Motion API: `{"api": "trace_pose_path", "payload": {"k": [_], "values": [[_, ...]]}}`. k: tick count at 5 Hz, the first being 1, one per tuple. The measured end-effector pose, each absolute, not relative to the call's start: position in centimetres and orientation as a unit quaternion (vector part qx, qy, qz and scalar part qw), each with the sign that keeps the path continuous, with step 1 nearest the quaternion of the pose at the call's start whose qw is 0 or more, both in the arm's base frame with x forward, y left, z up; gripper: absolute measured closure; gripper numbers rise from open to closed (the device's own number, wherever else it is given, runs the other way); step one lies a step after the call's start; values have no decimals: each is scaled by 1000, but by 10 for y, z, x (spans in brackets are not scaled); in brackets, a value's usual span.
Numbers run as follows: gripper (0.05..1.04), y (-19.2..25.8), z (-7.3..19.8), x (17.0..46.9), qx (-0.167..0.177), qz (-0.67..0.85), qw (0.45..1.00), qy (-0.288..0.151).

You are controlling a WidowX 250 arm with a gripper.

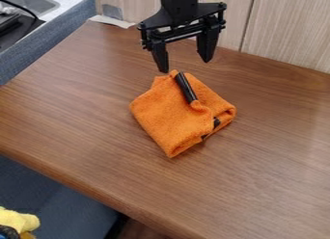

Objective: Unfold the cloth from center to bottom

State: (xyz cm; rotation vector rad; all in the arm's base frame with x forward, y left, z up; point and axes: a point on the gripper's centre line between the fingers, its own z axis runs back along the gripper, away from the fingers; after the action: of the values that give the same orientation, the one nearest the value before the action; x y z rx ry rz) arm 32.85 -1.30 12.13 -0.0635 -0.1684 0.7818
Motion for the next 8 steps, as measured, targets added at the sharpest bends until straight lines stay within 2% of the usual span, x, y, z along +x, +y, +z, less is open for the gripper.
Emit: {"api": "trace_pose_path", "payload": {"k": [4, 5, 6, 7, 8], "values": [[83, -11, 78, 333, -21, 397, 917, -40], [135, -13, 65, 333, -15, 400, 916, -28], [392, -15, 67, 333, -8, 402, 915, -29], [697, -15, 67, 333, -8, 403, 915, -29], [912, -15, 67, 334, -10, 408, 912, -30]]}}
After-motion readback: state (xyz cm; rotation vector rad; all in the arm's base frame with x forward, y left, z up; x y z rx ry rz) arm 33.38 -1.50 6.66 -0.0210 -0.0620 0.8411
